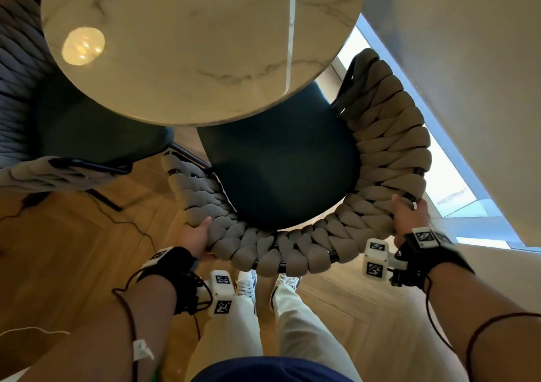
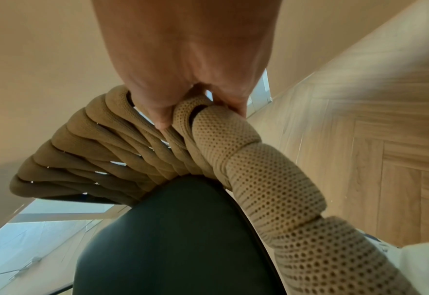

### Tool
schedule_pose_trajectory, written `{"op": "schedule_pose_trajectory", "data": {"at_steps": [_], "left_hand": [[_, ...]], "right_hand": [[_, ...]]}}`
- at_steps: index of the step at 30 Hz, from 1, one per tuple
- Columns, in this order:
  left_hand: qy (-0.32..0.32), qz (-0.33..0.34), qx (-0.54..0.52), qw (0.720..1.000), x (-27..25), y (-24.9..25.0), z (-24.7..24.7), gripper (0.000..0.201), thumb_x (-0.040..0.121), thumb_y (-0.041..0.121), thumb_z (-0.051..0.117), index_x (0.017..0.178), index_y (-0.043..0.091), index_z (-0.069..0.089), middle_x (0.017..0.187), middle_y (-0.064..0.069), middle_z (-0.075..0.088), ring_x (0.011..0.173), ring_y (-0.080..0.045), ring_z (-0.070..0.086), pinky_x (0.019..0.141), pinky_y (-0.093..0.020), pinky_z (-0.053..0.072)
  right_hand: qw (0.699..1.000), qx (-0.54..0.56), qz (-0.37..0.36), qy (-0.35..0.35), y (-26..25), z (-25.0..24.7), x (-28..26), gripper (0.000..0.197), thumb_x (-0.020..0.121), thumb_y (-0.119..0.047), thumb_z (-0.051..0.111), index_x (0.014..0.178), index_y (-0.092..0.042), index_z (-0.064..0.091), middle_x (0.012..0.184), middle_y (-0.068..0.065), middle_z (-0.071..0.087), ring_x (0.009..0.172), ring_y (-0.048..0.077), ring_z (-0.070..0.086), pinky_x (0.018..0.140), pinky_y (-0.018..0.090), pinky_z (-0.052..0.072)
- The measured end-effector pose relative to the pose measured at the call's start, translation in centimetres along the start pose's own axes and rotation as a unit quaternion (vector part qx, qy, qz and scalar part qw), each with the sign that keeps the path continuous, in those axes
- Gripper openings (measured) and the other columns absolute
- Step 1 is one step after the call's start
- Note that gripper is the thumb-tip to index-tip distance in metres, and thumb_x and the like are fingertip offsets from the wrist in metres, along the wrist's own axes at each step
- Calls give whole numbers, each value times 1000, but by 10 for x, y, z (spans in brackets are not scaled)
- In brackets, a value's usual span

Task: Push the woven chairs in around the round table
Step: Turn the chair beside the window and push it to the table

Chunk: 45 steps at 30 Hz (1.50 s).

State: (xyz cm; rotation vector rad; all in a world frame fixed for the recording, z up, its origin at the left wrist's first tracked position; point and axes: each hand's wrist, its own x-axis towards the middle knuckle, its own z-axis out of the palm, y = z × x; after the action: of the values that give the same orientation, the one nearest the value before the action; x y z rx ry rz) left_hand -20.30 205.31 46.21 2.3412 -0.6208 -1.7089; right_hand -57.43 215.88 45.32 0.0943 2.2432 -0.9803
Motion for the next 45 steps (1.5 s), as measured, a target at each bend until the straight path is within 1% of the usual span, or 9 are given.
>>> {"op": "schedule_pose_trajectory", "data": {"at_steps": [3,10,19,21,26,28,36,42,45], "left_hand": [[3,2,-3,1000,-2,2,6,24,99,35,55,111,15,53,115,-16,60,102,-39,60,74,-53,54],[36,6,-12,999,-2,3,6,46,100,33,55,135,4,51,133,-22,59,121,-45,57,89,-59,53],[42,12,2,999,4,1,2,38,95,38,59,119,8,60,130,-22,62,116,-45,61,96,-63,51],[27,3,-4,1000,4,3,1,30,97,37,58,113,11,58,125,-20,63,114,-45,61,93,-62,52],[27,6,5,1000,4,3,3,41,99,33,56,128,4,57,130,-22,61,118,-46,59,93,-60,52],[26,3,1,1000,2,3,4,44,100,32,54,132,3,54,128,-22,60,119,-47,59,84,-55,54],[9,8,22,1000,0,1,0,48,99,36,56,132,2,54,132,-23,60,114,-47,61,79,-51,55],[-51,48,47,996,-8,-8,-22,33,101,43,48,124,20,52,116,-9,64,91,-33,67,78,-42,55],[-74,38,63,995,-8,-19,-50,34,103,44,42,115,16,55,105,-12,69,87,-30,69,71,-36,54]], "right_hand": [[1000,-16,1,-3,-5,-2,0,54,89,-35,59,140,-24,44,134,14,54,119,39,54,100,52,46],[997,-81,2,-1,-9,-7,-12,54,97,-36,48,147,-20,36,139,17,52,120,40,53,88,38,41],[997,-73,-7,24,-5,0,-8,55,94,-36,54,143,-16,40,137,18,53,120,39,52,95,41,40],[996,-83,0,21,-6,0,-9,53,95,-36,51,143,-16,40,135,19,54,119,40,53,91,39,40],[998,-51,-15,26,-2,3,-5,50,92,-35,55,138,-16,45,130,17,57,118,40,55,88,38,40],[998,-58,-15,25,-2,2,-5,51,94,-34,54,140,-17,43,132,17,56,119,39,54,85,35,36],[997,-71,-22,26,-3,3,-6,53,93,-32,55,139,-10,43,133,21,55,120,40,53,94,42,40],[986,-109,-60,109,-2,12,-30,64,83,-37,40,140,-7,43,137,21,50,124,40,49,100,47,39],[968,-131,-128,169,3,18,-55,40,91,-22,48,130,-12,53,135,17,51,124,37,48,100,49,39]]}}
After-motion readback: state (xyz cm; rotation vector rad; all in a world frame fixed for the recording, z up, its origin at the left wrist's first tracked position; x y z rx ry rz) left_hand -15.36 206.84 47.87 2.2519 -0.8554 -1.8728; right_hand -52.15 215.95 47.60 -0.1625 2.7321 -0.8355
